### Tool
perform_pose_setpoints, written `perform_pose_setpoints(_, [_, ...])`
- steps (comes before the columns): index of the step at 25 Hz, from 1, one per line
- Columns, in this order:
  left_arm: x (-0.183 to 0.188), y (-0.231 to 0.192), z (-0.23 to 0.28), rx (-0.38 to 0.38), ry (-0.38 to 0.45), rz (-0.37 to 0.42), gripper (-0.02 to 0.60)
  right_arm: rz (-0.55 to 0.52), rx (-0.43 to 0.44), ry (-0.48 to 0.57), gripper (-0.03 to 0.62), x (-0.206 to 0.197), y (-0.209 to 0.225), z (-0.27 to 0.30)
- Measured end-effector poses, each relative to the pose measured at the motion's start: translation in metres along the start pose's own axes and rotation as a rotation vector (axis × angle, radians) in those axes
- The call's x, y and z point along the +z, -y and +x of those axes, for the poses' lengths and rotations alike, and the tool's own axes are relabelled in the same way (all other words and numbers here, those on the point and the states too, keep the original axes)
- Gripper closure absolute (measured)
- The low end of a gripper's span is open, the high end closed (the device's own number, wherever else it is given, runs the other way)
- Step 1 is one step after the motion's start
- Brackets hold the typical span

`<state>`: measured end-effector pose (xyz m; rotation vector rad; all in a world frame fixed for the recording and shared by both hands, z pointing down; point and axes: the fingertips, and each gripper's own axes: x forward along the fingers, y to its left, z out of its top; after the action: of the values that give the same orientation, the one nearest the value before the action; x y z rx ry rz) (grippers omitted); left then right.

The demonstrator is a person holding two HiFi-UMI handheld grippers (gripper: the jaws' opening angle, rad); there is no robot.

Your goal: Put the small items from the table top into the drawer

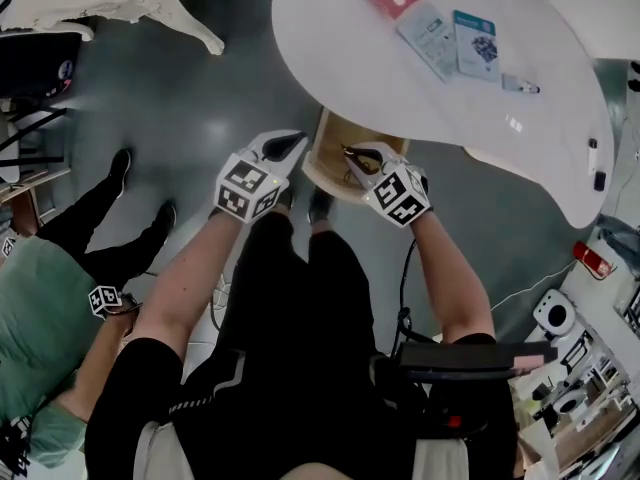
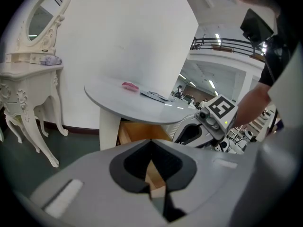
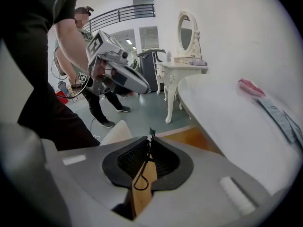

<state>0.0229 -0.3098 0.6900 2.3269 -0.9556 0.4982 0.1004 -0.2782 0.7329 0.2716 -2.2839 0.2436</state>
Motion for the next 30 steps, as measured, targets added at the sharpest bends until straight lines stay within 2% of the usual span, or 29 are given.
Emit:
perform_pose_setpoints(14, [-0.036, -0.02, 0.03, 0.004, -0.048, -0.034, 0.581, 0.0, 0.072, -0.207, 0.56, -0.046, 0.006, 0.065])
perform_pose_setpoints(30, [-0.056, -0.034, 0.041, 0.011, -0.065, -0.082, 0.581, 0.075, 0.06, -0.371, 0.56, -0.096, 0.019, 0.119])
